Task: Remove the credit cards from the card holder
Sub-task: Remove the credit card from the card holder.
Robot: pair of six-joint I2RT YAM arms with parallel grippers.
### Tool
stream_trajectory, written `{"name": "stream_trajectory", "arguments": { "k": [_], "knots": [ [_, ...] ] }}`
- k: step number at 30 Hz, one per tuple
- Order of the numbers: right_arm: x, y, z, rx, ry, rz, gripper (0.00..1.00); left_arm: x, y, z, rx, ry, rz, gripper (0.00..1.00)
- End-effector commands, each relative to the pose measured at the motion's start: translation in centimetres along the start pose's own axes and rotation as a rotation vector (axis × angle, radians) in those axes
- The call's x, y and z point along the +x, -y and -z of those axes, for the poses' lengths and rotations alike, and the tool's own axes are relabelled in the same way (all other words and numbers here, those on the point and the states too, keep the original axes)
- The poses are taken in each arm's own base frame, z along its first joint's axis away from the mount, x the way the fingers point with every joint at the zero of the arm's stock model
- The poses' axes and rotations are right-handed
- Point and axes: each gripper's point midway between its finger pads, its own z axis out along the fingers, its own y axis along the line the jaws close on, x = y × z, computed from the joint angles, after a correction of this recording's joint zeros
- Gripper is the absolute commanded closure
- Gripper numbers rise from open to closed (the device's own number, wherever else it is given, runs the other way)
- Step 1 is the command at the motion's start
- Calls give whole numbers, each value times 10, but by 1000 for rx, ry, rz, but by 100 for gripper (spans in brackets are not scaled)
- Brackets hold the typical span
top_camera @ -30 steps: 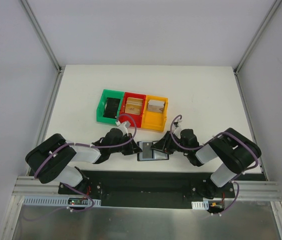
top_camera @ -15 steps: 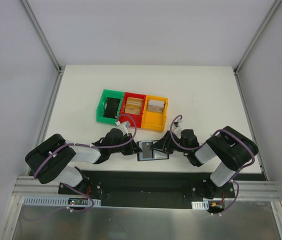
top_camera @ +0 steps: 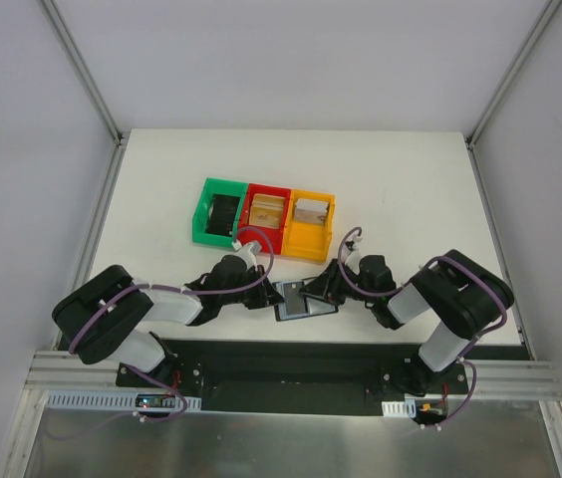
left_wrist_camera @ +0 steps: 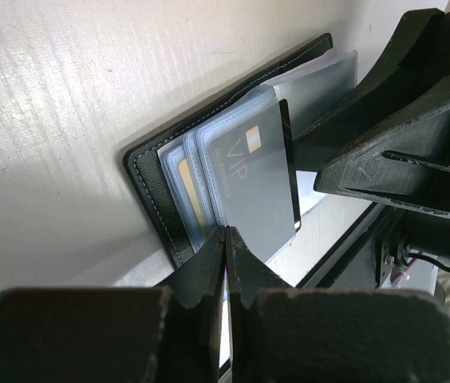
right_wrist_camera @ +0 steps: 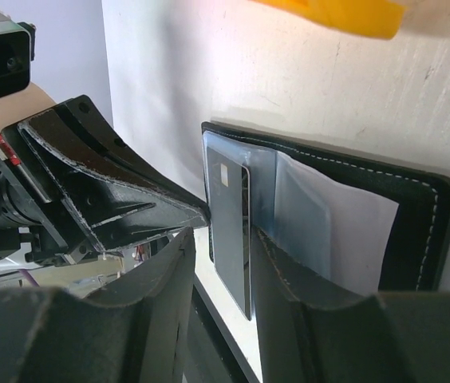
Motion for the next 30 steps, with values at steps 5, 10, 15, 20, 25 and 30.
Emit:
{"name": "stream_trajectory", "arguments": {
  "k": [5, 10, 15, 20, 25, 30],
  "knots": [
    [6, -18, -5, -68, -58, 46, 64, 20, -22, -3, -96, -65, -6, 100],
    [10, -14, -4, -55, -77, 55, 64, 19, -23, -2, -98, -57, -7, 100],
    [17, -10, 0, -44, -108, 65, 64, 18, -27, -1, -115, -49, -11, 100],
    [22, -11, 4, -45, -127, 85, 64, 15, -28, -1, -128, -38, -24, 100],
    [23, -11, 5, -45, -134, 90, 63, 10, -27, 1, -135, -30, -44, 100],
    [24, -11, 5, -50, -142, 91, 63, 10, -25, 1, -136, -32, -51, 100]
  ]
}}
